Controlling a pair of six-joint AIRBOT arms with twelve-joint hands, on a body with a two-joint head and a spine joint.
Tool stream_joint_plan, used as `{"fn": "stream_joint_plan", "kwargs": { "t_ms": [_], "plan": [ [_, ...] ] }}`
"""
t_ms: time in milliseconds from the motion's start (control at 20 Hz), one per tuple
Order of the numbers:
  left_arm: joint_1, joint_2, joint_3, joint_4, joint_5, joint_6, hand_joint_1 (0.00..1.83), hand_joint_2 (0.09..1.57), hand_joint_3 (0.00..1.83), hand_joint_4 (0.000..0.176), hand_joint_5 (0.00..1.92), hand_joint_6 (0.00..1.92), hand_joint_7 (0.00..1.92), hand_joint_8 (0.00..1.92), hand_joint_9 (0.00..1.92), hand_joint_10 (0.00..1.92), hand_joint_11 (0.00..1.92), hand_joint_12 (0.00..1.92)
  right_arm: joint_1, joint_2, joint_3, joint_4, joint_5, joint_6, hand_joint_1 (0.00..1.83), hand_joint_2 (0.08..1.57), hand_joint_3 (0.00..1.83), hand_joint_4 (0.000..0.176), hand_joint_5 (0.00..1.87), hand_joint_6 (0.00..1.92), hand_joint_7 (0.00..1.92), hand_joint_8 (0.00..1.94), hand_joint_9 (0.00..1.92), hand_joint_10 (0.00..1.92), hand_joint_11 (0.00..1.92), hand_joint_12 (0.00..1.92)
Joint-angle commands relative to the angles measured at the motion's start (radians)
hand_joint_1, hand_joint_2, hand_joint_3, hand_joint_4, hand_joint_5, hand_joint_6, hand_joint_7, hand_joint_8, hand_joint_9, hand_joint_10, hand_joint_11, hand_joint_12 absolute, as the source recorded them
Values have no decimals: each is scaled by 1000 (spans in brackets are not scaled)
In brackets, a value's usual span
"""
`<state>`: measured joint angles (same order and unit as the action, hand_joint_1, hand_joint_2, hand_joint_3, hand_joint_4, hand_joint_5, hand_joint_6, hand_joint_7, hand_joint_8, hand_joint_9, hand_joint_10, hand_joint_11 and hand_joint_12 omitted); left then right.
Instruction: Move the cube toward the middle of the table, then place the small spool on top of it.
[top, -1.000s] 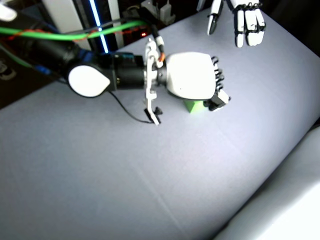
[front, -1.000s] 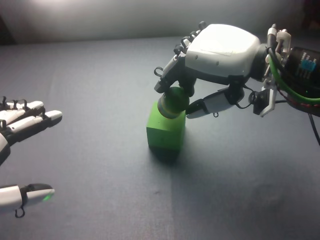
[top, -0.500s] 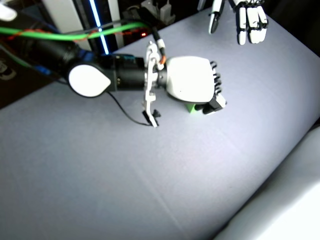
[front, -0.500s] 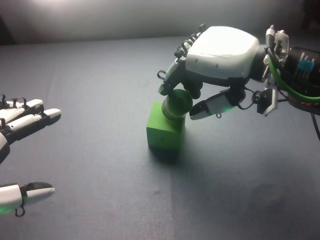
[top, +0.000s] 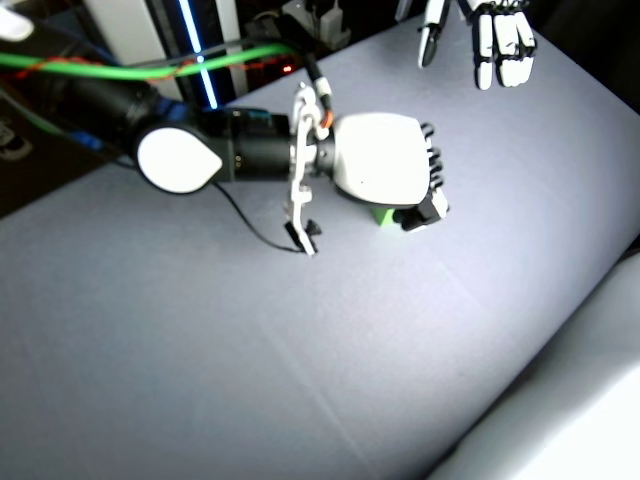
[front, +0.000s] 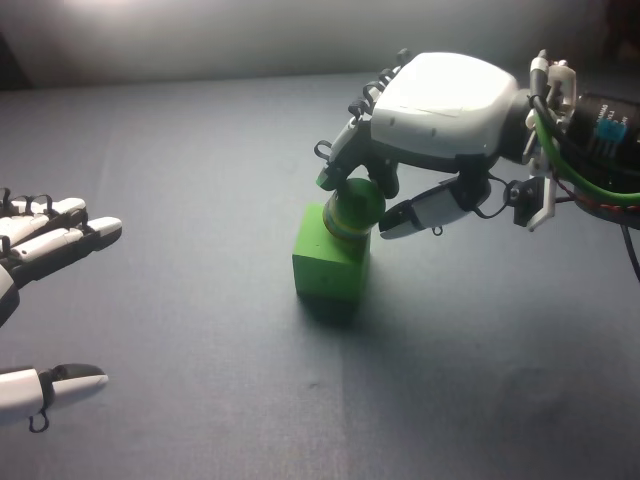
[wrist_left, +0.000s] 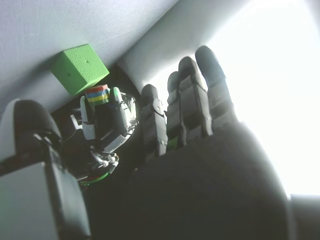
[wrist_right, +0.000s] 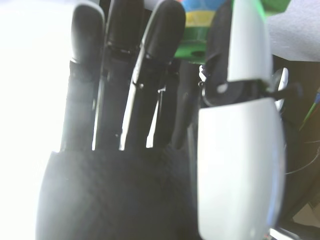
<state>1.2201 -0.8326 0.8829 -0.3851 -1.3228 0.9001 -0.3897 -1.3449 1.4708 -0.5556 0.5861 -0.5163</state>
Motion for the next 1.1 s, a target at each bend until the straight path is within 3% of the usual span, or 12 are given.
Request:
{"fn": "stream_joint_plan", "kwargs": {
  "t_ms": [0, 50, 150, 200, 250, 350, 550, 700, 850, 900, 1000, 1050],
  "plan": [
    [-5, 7, 6, -1, -122, -2, 828, 958, 0, 106, 309, 3, 204, 0, 219, 1, 0, 552, 10, -3, 1, 11, 72, -1, 1287, 1014, 0, 0, 1212, 413, 1281, 633, 1334, 134, 782, 1253],
    [-5, 7, 6, -1, -121, -3, 831, 958, 0, 101, 310, 3, 205, 0, 219, 1, 0, 552, 10, -5, 2, 8, 70, -1, 1284, 1016, 0, 0, 1225, 391, 1252, 687, 1330, 144, 776, 1305],
    [-5, 7, 6, -1, -121, -3, 821, 961, 1, 102, 304, 0, 200, 0, 219, 1, 0, 552, 10, -6, 2, 4, 69, -1, 1271, 1060, 0, 0, 1039, 706, 1185, 809, 1247, 101, 698, 1300],
    [-5, 7, 6, -1, -121, -3, 834, 957, 0, 88, 316, 3, 215, 3, 233, 4, 0, 598, 10, -6, 2, 4, 69, -1, 1277, 1070, 2, 0, 983, 778, 1182, 830, 1252, 94, 714, 1270],
    [-5, 6, 6, -2, -121, -3, 823, 954, 0, 89, 312, 0, 222, 3, 245, 5, 0, 640, 10, -6, 2, 4, 69, -1, 1159, 1005, 0, 0, 908, 287, 1073, 449, 1221, 79, 661, 1316],
    [-5, 6, 6, -3, -121, -4, 846, 955, 0, 99, 300, 0, 216, 2, 230, 4, 0, 593, 10, -6, 2, 4, 69, -1, 1093, 995, 0, 0, 930, 20, 1109, 100, 1150, 35, 594, 1232],
    [-5, 5, 7, -5, -122, -5, 806, 959, 0, 86, 273, 0, 221, 2, 236, 3, 0, 603, 10, -6, 2, 4, 69, -1, 1064, 1003, 0, 0, 889, 1, 1025, 1, 1013, 0, 494, 1085],
    [-5, 5, 7, -6, -123, -5, 823, 964, 2, 98, 256, 0, 217, 0, 237, 2, 0, 610, 10, -6, 2, 5, 69, -1, 1031, 1004, 0, 0, 859, 0, 948, 0, 967, 0, 456, 1135],
    [-5, 5, 6, -7, -124, -8, 818, 957, 0, 126, 244, 1, 220, 2, 254, 5, 0, 689, 10, -6, 2, 5, 69, -1, 1023, 997, 0, 0, 839, 0, 921, 0, 910, 0, 397, 1116],
    [-5, 5, 6, -7, -125, -8, 813, 958, 0, 109, 253, 3, 224, 2, 251, 2, 0, 677, 10, -6, 2, 5, 69, -1, 1018, 991, 0, 0, 840, 1, 917, 0, 892, 0, 346, 1163],
    [-5, 5, 6, -8, -126, -9, 808, 952, 0, 127, 243, 1, 232, 1, 274, 5, 0, 766, 10, -6, 2, 5, 69, -1, 994, 976, 0, 0, 794, 0, 814, 0, 834, 0, 314, 1198],
    [-5, 4, 6, -9, -127, -9, 806, 952, 0, 123, 243, 2, 233, 1, 276, 5, 0, 773, 10, -6, 2, 5, 69, -1, 966, 960, 0, 36, 726, 0, 703, 0, 712, 0, 189, 1203]
  ]
}}
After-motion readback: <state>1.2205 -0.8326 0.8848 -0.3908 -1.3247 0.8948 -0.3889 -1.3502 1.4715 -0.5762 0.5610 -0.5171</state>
